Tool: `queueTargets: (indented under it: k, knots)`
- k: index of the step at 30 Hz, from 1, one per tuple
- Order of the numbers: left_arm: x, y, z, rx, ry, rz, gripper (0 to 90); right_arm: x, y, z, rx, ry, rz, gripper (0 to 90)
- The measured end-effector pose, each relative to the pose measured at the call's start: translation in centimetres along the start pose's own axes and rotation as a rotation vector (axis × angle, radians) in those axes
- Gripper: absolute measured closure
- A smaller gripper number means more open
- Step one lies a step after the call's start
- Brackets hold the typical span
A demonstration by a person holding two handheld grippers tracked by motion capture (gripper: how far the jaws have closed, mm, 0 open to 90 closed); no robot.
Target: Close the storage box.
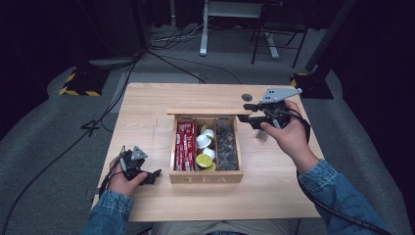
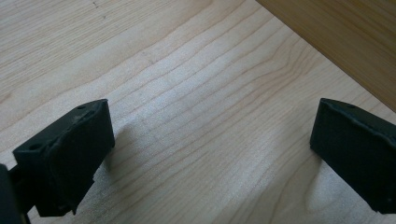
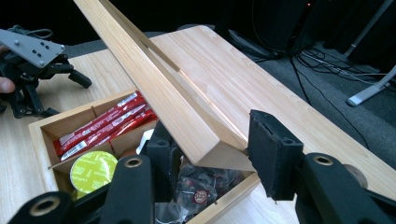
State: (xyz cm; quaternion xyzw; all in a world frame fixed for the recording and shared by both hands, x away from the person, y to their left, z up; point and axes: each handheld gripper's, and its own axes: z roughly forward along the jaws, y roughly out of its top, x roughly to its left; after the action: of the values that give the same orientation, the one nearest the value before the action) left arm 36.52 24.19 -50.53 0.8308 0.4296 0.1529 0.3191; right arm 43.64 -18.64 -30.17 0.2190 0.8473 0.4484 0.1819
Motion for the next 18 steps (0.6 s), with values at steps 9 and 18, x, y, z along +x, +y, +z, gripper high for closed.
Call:
queueTargets:
  k: [9,18]
  knots:
    - [0.0,0.0,0.0,0.0,0.003,0.003,0.2,1.1,-0.9,0.1,0.014,0.016,-0.011,50.2]
    - [0.0,0.0,0.0,0.001,0.001,0.004,0.2,2.3,-2.2,0.1,0.015,0.016,-0.032,44.4]
